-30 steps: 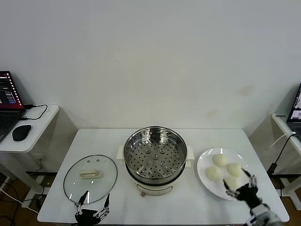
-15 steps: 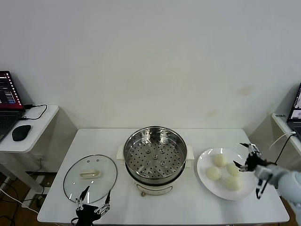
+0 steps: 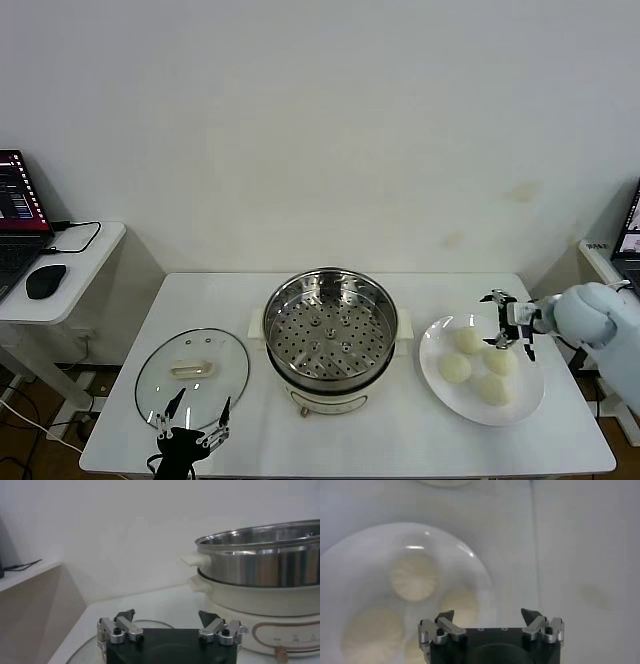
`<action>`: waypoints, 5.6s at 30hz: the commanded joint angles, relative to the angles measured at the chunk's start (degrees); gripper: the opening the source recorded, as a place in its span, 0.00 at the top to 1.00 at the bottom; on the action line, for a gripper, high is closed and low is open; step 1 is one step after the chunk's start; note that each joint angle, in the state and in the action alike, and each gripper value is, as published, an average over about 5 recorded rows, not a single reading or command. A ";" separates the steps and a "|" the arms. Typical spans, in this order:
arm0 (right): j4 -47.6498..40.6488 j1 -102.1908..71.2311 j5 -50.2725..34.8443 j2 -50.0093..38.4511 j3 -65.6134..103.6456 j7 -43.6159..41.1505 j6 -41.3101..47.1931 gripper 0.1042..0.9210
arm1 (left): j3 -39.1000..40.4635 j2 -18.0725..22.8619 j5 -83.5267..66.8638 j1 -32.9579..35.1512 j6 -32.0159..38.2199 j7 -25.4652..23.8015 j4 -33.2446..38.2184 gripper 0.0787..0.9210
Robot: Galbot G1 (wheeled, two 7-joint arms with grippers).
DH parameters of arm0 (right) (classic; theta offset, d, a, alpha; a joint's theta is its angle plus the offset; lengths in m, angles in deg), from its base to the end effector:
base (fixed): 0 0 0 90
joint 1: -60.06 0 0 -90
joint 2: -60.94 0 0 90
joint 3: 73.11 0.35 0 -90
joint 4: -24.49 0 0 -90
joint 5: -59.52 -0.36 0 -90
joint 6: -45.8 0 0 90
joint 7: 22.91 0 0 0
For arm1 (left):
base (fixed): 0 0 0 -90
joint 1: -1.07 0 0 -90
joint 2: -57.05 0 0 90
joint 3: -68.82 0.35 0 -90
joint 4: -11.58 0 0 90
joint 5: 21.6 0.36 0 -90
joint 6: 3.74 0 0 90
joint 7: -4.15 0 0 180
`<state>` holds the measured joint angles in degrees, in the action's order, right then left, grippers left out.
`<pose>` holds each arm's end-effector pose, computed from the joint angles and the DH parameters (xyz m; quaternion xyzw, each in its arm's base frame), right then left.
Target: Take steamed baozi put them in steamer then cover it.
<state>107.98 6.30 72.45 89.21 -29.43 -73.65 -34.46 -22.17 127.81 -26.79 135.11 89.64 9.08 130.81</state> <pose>0.4433 -0.2217 -0.1870 0.3962 -0.6371 0.5792 0.3189 0.1127 0.0625 -0.3353 -0.0473 -0.9895 -0.0964 0.0966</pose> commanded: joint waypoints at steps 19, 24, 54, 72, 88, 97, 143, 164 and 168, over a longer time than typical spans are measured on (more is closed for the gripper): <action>-16.09 15.90 -1.83 9.12 -22.09 -2.26 0.54 0.12 | -1.11 -0.23 0.94 0.73 1.20 0.09 -0.87 0.12; -16.98 15.37 -1.74 11.01 -21.78 -2.01 0.54 0.12 | -1.12 -0.19 1.46 1.06 1.50 0.08 -0.93 0.12; -14.69 16.16 -1.27 8.35 -21.92 -2.29 0.54 0.42 | -2.15 -0.27 1.17 1.18 2.29 0.21 -1.44 0.12; 4.51 51.94 -23.08 0.25 -42.22 -2.68 0.87 0.44 | -2.48 -1.18 -12.72 -1.43 4.60 -1.79 -4.00 0.12; 0.22 65.80 -30.62 25.21 -59.21 -1.98 -7.59 0.44 | -3.44 -0.64 -13.09 -1.77 4.74 -1.67 -4.07 0.12; -0.63 63.13 -22.78 32.95 -63.23 -1.94 -15.61 0.44 | -3.58 0.35 -12.62 -2.18 4.68 -1.60 -3.94 0.12; -0.82 64.76 -14.86 32.49 -65.26 -1.92 -22.33 0.14 | -4.72 1.01 -11.65 -1.93 4.54 -1.45 -2.83 0.12; 25.61 71.18 -25.52 -8.04 -72.15 -6.29 19.86 0.12 | -5.04 -1.36 -11.13 -1.29 4.58 -1.36 -1.31 0.12; 23.57 64.71 -21.74 -11.01 -69.73 -6.37 16.71 0.12 | -5.09 -1.26 -10.98 -1.02 4.62 -1.34 -1.25 0.12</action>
<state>126.46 78.03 48.32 94.58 -99.86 -78.37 -24.39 -27.24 126.64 -37.89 133.93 94.26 7.72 129.35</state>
